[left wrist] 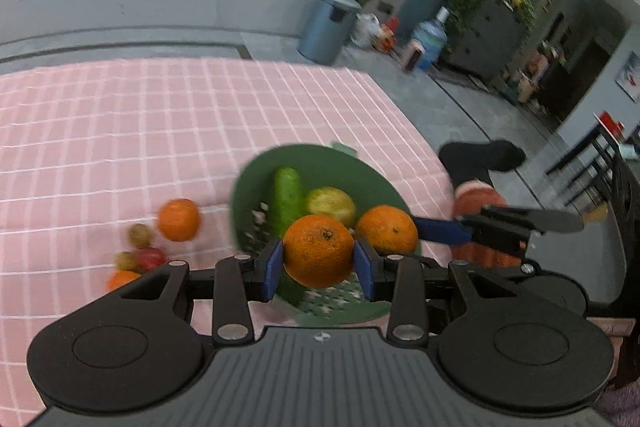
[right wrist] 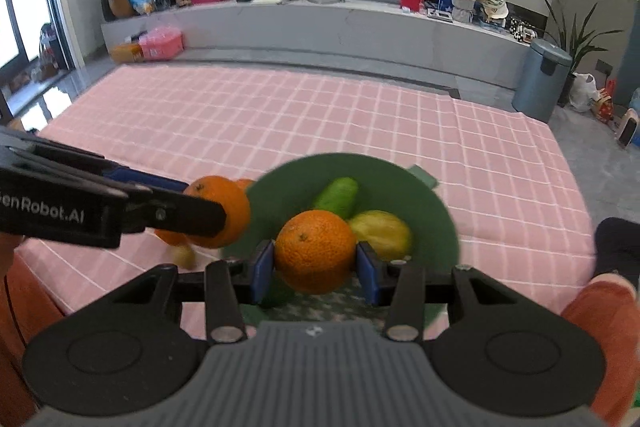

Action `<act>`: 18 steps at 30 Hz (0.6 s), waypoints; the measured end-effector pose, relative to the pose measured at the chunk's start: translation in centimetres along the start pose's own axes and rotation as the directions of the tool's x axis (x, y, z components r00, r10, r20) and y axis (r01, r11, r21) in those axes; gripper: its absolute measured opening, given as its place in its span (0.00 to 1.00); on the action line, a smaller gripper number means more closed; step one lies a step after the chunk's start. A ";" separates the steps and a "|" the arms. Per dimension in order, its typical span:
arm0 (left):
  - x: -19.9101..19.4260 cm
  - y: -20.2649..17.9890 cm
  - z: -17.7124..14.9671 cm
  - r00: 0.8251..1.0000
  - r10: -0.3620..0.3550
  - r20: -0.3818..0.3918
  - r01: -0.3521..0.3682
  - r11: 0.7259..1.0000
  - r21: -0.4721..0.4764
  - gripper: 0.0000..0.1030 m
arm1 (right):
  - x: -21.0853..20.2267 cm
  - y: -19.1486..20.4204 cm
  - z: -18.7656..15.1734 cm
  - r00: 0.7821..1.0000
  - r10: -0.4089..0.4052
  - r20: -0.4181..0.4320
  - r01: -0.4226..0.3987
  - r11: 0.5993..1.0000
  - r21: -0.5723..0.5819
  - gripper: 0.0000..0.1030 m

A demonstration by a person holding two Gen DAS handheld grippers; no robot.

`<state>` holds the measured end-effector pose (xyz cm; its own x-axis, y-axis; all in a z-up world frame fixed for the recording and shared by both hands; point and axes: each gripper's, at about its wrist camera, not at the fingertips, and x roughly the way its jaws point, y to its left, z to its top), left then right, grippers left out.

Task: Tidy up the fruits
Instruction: 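Lower the orange in the left tool while the right tool lowers its orange into the colander, then open both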

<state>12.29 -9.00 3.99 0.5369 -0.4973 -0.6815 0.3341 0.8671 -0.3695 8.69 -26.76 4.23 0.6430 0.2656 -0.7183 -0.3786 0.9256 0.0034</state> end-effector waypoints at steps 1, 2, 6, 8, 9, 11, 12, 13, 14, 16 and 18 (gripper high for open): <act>0.7 -0.3 0.2 1.000 -0.010 -0.018 0.010 1.000 0.004 0.42 | 0.2 -0.4 0.1 1.000 -0.002 -0.014 0.002 1.000 -0.008 0.40; 1.1 -0.6 0.1 0.999 -0.015 -0.034 0.016 1.000 0.010 0.42 | 0.5 -0.8 0.2 1.000 -0.002 -0.030 0.002 1.000 -0.014 0.40; 3.3 -1.4 0.0 0.994 -0.003 -0.111 0.009 0.998 0.056 0.42 | 1.4 -2.2 0.2 0.995 0.006 -0.099 -0.010 0.999 -0.035 0.40; 4.1 -1.8 0.2 0.990 0.010 -0.139 0.000 0.997 0.074 0.42 | 2.1 -2.6 0.2 0.991 0.010 -0.137 -0.017 0.999 -0.051 0.40; 4.5 -1.8 0.2 0.988 0.013 -0.154 -0.001 0.997 0.082 0.42 | 2.4 -2.6 0.1 0.988 0.011 -0.151 -0.020 0.998 -0.057 0.40; 5.2 -1.9 0.1 0.984 0.018 -0.177 -0.001 0.995 0.095 0.42 | 3.1 -2.8 0.0 0.983 0.017 -0.181 -0.029 0.997 -0.067 0.40; 5.6 -1.9 0.1 0.981 0.025 -0.190 -0.005 0.995 0.102 0.42 | 3.4 -2.8 -0.1 0.981 0.019 -0.193 -0.033 0.997 -0.072 0.40; 6.0 -2.0 0.1 0.979 0.037 -0.202 -0.015 0.994 0.109 0.42 | 3.8 -2.8 -0.2 0.979 0.019 -0.203 -0.036 0.996 -0.079 0.40; 6.2 -1.8 0.1 0.976 0.046 -0.211 -0.022 0.993 0.114 0.42 | 4.0 -2.9 -0.4 0.978 0.020 -0.210 -0.038 0.996 -0.083 0.40; 6.9 -1.6 0.1 0.969 0.068 -0.236 -0.040 0.992 0.123 0.42 | 4.5 -2.9 -0.5 0.974 0.027 -0.224 -0.047 0.995 -0.086 0.40; 7.6 -1.5 0.0 0.962 0.082 -0.260 -0.050 0.990 0.129 0.42 | 5.1 -2.8 -0.6 0.970 0.034 -0.239 -0.056 0.995 -0.088 0.40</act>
<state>15.90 -14.06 -0.62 0.3423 -0.3997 -0.8504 0.4040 0.8797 -0.2508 12.65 -28.20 0.12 0.4519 0.2246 -0.8633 -0.4714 0.8818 -0.0174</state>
